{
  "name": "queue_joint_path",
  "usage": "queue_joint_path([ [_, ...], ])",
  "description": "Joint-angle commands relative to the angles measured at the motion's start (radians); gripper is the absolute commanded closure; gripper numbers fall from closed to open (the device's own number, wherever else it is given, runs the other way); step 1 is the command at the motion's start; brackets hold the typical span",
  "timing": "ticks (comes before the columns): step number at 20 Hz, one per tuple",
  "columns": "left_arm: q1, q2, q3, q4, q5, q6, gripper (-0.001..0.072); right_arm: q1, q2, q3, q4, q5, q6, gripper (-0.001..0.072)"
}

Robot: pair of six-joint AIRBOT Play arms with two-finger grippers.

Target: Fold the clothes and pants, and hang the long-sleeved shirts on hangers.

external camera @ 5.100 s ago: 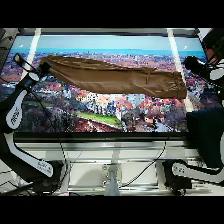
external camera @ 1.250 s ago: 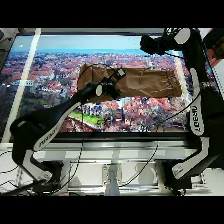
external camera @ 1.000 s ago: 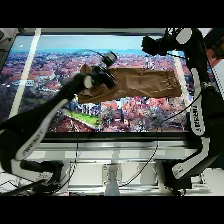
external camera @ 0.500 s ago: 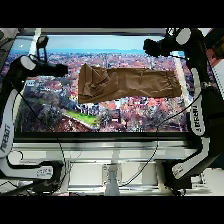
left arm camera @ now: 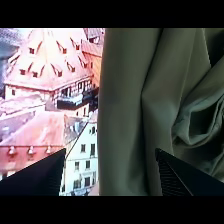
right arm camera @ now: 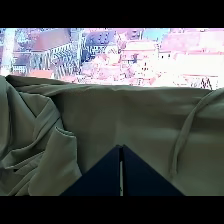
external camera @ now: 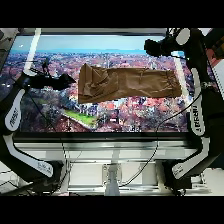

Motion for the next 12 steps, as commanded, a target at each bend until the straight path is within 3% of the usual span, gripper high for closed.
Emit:
queue_joint_path([
  [1,-0.013,-0.076,0.001,-0.1,-0.031,0.093,0.0102,0.0,0.0,0.0,-0.003,0.0,0.0,0.0676],
  [5,-0.061,-0.105,0.001,-0.1,-0.006,0.111,0.0107,0.0,0.001,0.0,0.019,0.002,0.001,0.0676],
  [12,-0.119,-0.11,0.002,-0.101,0.169,0.111,0.0688,0.0,0.004,0.0,0.024,0.002,0.0,0.0676],
])
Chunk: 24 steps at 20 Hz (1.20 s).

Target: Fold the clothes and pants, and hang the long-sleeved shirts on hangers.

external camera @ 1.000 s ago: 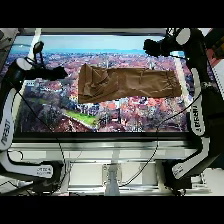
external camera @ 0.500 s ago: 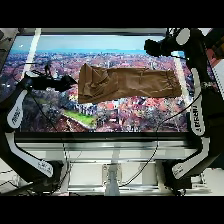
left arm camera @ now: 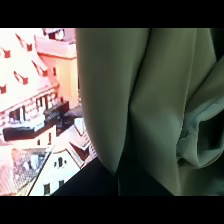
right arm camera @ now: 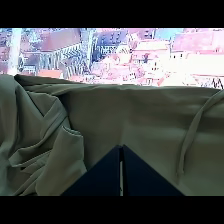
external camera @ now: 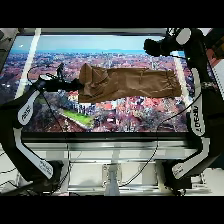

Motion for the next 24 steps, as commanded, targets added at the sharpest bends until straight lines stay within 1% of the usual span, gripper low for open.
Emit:
queue_joint_path([
  [1,-0.014,-0.002,0.002,-0.006,0.066,0.005,0.069,0.0,0.001,0.0,0.0,0.001,0.0,0.0676],
  [3,-0.014,0.014,0.012,-0.006,0.055,0.005,0.0691,0.0,0.001,0.0,-0.011,0.001,-0.014,0.0676],
  [5,-0.015,0.05,0.044,-0.005,0.024,0.001,0.0692,-0.001,0.0,0.0,-0.027,0.006,-0.071,0.0676],
  [6,-0.014,0.076,0.074,0.002,-0.008,-0.058,0.0693,-0.001,0.0,0.0,-0.037,0.016,-0.103,0.0677],
  [7,-0.014,0.1,0.11,0.019,-0.048,-0.155,0.0693,-0.001,0.0,0.0,-0.046,0.029,-0.136,0.0676],
  [8,-0.014,0.122,0.163,0.064,-0.109,-0.221,0.0694,-0.001,0.0,0.0,-0.053,0.047,-0.165,0.0676],
  [11,-0.031,0.164,0.392,0.304,-0.342,-0.394,0.0694,-0.001,0.0,0.0,-0.056,0.114,-0.206,0.0676],
  [13,-0.042,0.166,0.553,0.41,-0.476,-0.482,0.0693,0.0,0.0,-0.003,-0.055,0.142,-0.222,0.0676],
  [14,-0.052,0.166,0.626,0.431,-0.533,-0.505,0.0693,0.0,0.0,-0.011,-0.054,0.142,-0.222,0.0677],
  [15,-0.06,0.168,0.684,0.438,-0.58,-0.506,0.0694,0.0,0.0,-0.026,-0.053,0.142,-0.223,0.0677],
  [19,-0.08,0.223,0.701,0.464,-0.632,-0.521,0.0694,0.0,-0.009,-0.095,0.033,0.145,-0.222,0.0677],
  [21,-0.09,0.229,0.701,0.525,-0.687,-0.545,0.0694,0.0,-0.021,-0.114,0.103,0.141,-0.222,0.0677],
  [23,-0.098,0.229,0.701,0.6,-0.695,-0.557,0.0694,0.008,-0.039,-0.117,0.163,0.13,-0.222,0.0676],
  [24,-0.101,0.229,0.701,0.613,-0.695,-0.558,0.0694,0.018,-0.047,-0.118,0.169,0.106,-0.222,0.0677],
])
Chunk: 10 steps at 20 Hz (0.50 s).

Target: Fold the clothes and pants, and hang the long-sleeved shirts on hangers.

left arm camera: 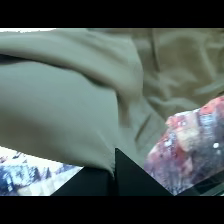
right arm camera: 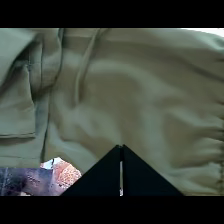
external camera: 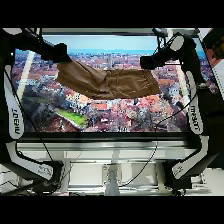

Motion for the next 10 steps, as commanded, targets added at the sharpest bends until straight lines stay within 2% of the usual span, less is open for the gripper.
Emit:
queue_joint_path([
  [1,-0.013,0.008,0.011,0.089,-0.046,-0.028,0.0694,0.027,-0.026,-0.016,0.079,-0.064,-0.002,0.0676],
  [5,-0.021,0.008,0.011,0.079,-0.046,-0.027,0.0693,0.142,-0.087,-0.026,0.095,-0.252,0.005,0.0677],
  [8,-0.021,0.009,0.011,0.044,-0.045,-0.027,0.0692,0.236,-0.15,-0.026,0.084,-0.332,0.059,0.0678],
  [10,-0.021,0.009,0.011,0.002,-0.027,-0.019,0.0691,0.284,-0.206,-0.026,0.087,-0.363,0.131,0.0679],
])
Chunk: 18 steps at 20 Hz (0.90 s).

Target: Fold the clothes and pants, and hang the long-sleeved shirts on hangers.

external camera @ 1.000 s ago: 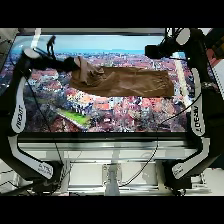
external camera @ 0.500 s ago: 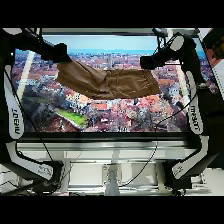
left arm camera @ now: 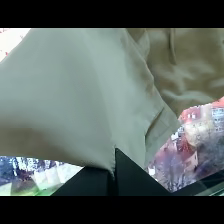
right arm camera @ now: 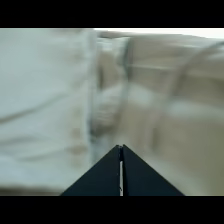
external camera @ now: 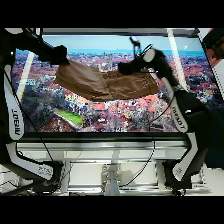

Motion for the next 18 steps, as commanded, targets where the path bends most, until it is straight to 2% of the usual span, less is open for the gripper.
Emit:
queue_joint_path([
  [1,-0.001,0.001,0.001,-0.074,0.037,0.026,0.0692,0.089,-0.089,-0.001,0.014,-0.092,0.122,0.0679],
  [4,-0.001,0.0,0.001,-0.223,0.13,0.046,0.0691,0.149,-0.162,-0.001,0.124,-0.193,0.157,0.0679],
  [6,-0.001,0.0,0.001,-0.352,0.174,0.098,0.0691,0.183,-0.191,0.0,0.211,-0.258,0.174,0.068],
  [9,-0.002,0.0,-0.035,-0.495,0.264,0.119,0.0691,0.232,-0.216,0.014,0.278,-0.29,0.174,0.0681],
  [11,-0.018,-0.001,-0.09,-0.513,0.315,0.121,0.0691,0.264,-0.219,0.015,0.316,-0.319,0.173,0.0681],
  [14,-0.076,-0.041,-0.108,-0.514,0.323,0.237,0.0691,0.283,-0.217,0.026,0.345,-0.323,0.173,0.068],
  [18,-0.175,-0.101,-0.108,-0.496,0.37,0.267,0.0692,0.202,-0.217,0.023,0.332,-0.18,0.177,0.0681],
])
